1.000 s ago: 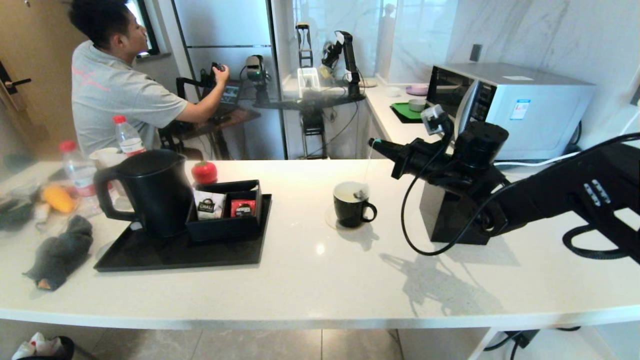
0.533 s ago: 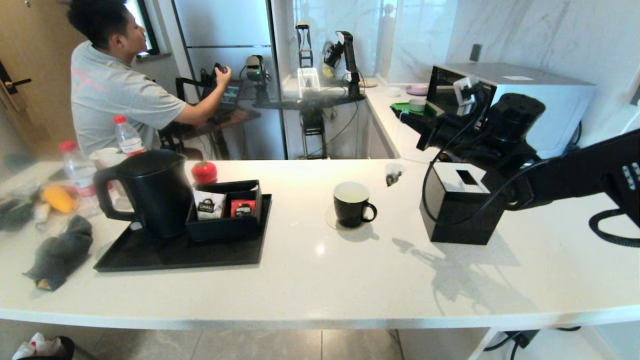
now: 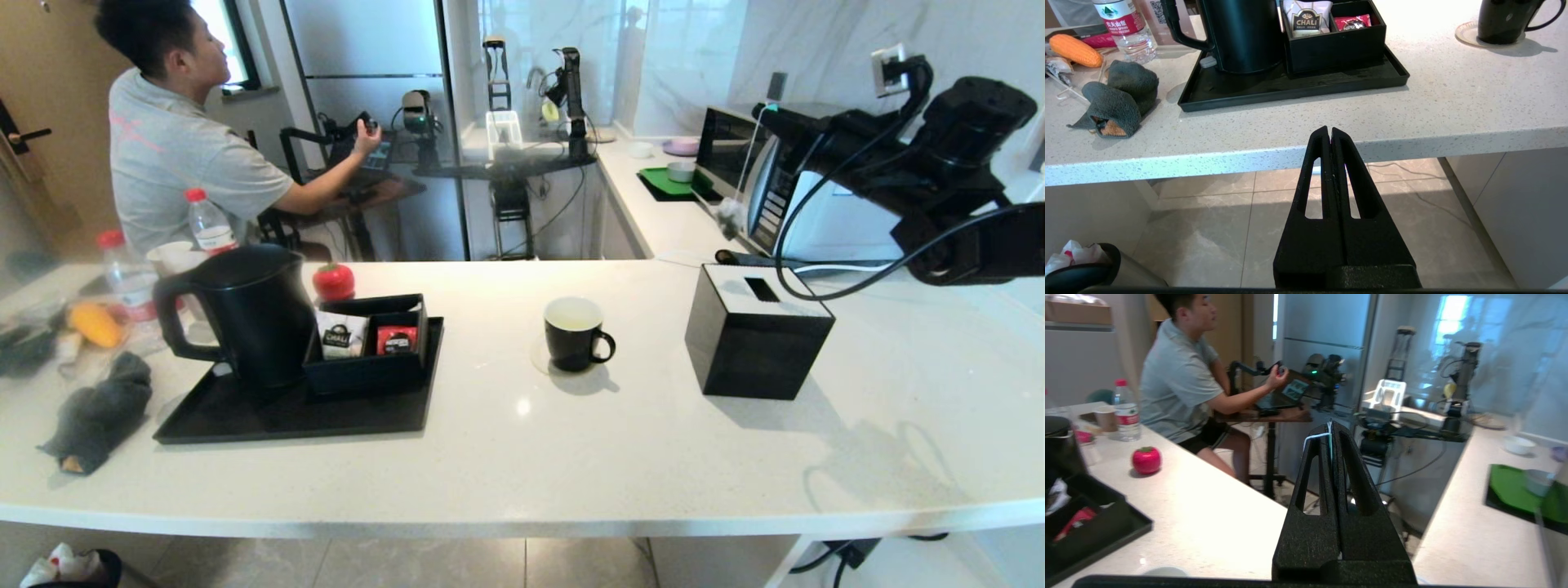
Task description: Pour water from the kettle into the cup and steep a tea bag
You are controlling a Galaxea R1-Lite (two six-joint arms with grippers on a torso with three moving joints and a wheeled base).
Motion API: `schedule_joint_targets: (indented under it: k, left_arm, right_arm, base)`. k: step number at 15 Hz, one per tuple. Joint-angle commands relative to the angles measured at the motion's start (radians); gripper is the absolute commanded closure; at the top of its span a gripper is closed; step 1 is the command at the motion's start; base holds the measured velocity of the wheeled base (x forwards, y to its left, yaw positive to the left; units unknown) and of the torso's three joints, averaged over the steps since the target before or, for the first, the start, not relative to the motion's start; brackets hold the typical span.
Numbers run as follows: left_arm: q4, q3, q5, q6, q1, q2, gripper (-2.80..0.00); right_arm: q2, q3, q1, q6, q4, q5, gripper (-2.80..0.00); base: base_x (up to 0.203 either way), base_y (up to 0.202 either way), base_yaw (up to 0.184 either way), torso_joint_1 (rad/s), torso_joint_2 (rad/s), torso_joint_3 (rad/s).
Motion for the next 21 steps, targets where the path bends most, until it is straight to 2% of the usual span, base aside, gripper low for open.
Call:
schedule_joint_targets:
  k: [1,5,13,18,21]
  left_arm:
    - [0.000,0.000,0.000,0.000,0.000,0.000,0.00]
    - [0.000,0.000,0.000,0.000,0.000,0.000,0.00]
    - [0.000,0.000,0.000,0.000,-0.001,0.000,0.00]
    - [0.000,0.000,0.000,0.000,0.000,0.000,0.00]
    - [0.000,0.000,0.000,0.000,-0.001,0.000,0.00]
  right_arm:
    - [-0.026,0.031,-0.053,0.001,-0.012,0.003,0.00]
    - [-0.054,0.188,-0.094,0.000,-0.076,0.005,0.00]
    - [-0.131,0.516,-0.095,0.000,-0.253,0.005,0.00]
    - [-0.181,0.598,-0.096,-0.002,-0.273,0.005,0.00]
    - [-0.181,0.592,-0.097,0.001,-0.285,0.005,0.00]
  base:
    - [0.000,0.000,0.000,0.000,0.00,0.000]
    - [0.000,0.000,0.000,0.000,0.00,0.000]
    - [0.000,0.000,0.000,0.000,0.00,0.000]
    - [0.000,0.000,0.000,0.000,0.00,0.000]
    - [0.000,0.000,0.000,0.000,0.00,0.000]
